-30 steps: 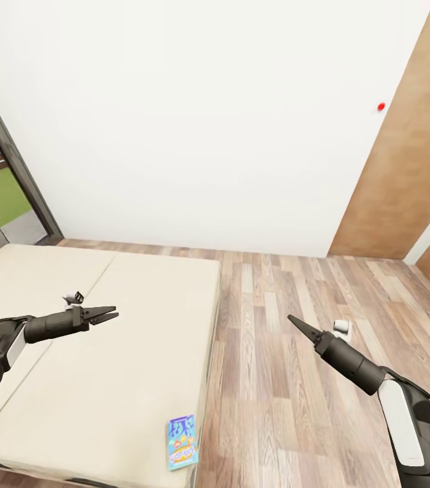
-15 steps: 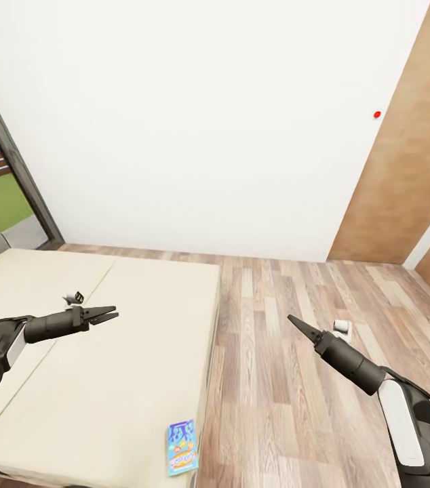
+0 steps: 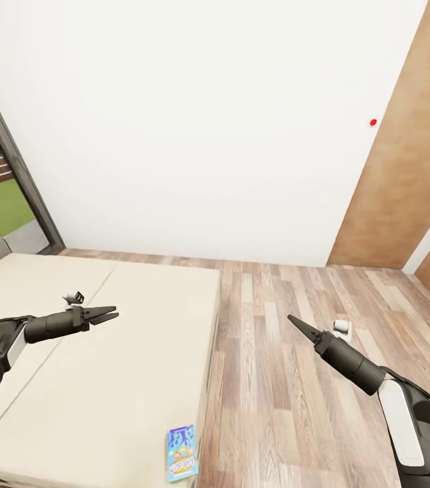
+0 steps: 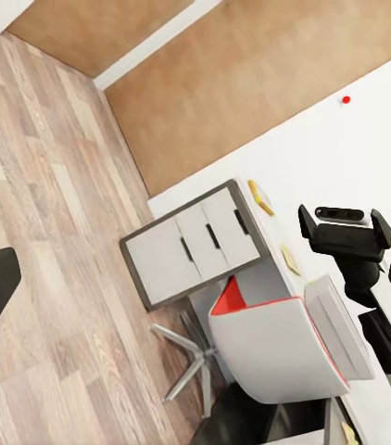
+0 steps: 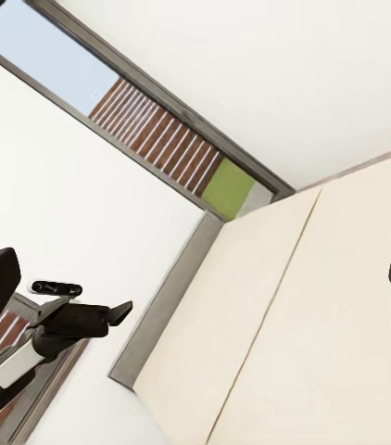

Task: Put all the toys in the child's room - the three board games (two on the bed and one on the table), the two jigsaw puzzles on the table, and the tennis ball on the table - inside the toy box on the table in the child's room.

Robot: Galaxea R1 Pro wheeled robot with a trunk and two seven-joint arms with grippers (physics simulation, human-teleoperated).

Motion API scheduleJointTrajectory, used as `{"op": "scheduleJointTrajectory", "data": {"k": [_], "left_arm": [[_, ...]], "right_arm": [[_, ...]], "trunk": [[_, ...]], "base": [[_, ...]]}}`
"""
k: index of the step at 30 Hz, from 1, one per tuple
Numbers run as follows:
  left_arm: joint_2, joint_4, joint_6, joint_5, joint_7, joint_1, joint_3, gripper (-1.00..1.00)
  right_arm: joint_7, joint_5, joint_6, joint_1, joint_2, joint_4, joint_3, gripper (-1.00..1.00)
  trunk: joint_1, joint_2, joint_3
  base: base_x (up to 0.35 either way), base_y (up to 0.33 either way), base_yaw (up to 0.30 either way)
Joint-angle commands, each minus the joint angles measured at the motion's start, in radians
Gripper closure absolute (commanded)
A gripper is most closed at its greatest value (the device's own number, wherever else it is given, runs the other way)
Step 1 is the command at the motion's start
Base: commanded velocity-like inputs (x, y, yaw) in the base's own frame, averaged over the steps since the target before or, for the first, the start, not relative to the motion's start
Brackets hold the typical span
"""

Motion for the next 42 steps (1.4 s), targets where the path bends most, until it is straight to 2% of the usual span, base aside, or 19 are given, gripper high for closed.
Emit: {"op": "scheduleJointTrajectory", "data": {"k": [1, 42], "left_arm": [[0.000, 0.000, 0.011, -0.001, -0.004, -0.001, 0.000, -1.00], [-0.013, 0.001, 0.011, -0.001, -0.004, -0.001, 0.000, -1.00]], "right_arm": [[0.002, -0.003, 0.006, -0.001, 0.000, 0.000, -0.001, -1.00], [0.006, -0.005, 0.006, 0.003, 0.000, -0.001, -0.002, -1.00]], "trunk": [[0.001, -0.002, 0.000], [0.001, -0.002, 0.067]], "base": [[0.000, 0.000, 0.000], [0.000, 0.000, 0.000]]}}
